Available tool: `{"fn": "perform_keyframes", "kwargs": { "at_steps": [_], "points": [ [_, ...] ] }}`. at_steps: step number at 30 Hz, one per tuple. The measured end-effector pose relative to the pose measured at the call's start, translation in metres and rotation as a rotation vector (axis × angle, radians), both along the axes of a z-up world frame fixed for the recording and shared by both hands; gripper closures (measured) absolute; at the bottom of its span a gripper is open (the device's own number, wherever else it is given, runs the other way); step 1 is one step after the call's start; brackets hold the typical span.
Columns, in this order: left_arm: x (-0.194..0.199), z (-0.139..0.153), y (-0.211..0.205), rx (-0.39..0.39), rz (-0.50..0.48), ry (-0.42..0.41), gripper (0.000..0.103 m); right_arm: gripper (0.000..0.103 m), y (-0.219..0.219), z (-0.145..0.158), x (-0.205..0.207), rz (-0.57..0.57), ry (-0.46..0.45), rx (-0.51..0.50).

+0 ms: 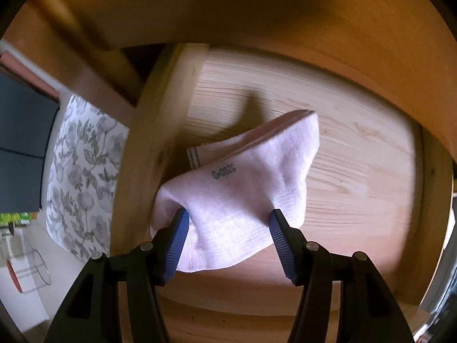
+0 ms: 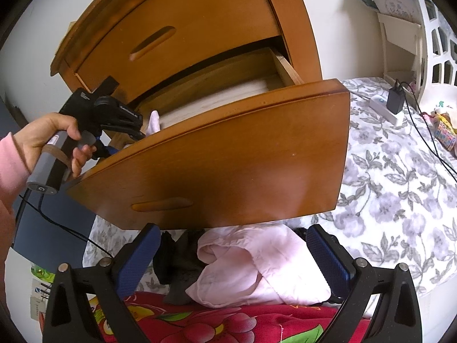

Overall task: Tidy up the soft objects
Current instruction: 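Lower the open left gripper around the pink-white sock on the drawer floor, then close the left gripper on the pink-white sock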

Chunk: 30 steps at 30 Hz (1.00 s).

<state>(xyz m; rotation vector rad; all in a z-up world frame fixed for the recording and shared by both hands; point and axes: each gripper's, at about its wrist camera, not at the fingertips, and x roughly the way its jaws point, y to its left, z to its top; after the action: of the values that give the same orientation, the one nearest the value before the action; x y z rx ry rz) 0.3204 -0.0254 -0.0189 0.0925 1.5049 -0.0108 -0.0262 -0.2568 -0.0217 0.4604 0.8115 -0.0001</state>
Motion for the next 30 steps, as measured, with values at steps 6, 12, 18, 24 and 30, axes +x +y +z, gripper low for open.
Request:
{"fn": "perform_keyframes", "kwargs": {
  "at_steps": [6,12,18,24,30],
  "points": [
    [0.007,-0.003,-0.005,0.019,-0.015,-0.005,0.043,0.000,-0.001,-0.001,0.001,0.006,0.003,0.008],
    [0.008,-0.006,-0.010,0.026,-0.042,-0.017,0.044,0.000,-0.002,-0.002,0.001,0.009,0.005,0.017],
    [0.003,-0.006,-0.014,0.041,-0.060,-0.038,0.045,0.000,-0.002,-0.002,0.001,0.010,0.006,0.018],
    [0.003,-0.007,-0.023,0.062,-0.100,-0.053,0.058,0.000,-0.002,-0.002,0.001,0.010,0.006,0.020],
    [0.003,0.002,-0.040,0.086,-0.120,-0.078,0.079,0.000,-0.002,-0.002,0.001,0.009,0.006,0.022]
  ]
}}
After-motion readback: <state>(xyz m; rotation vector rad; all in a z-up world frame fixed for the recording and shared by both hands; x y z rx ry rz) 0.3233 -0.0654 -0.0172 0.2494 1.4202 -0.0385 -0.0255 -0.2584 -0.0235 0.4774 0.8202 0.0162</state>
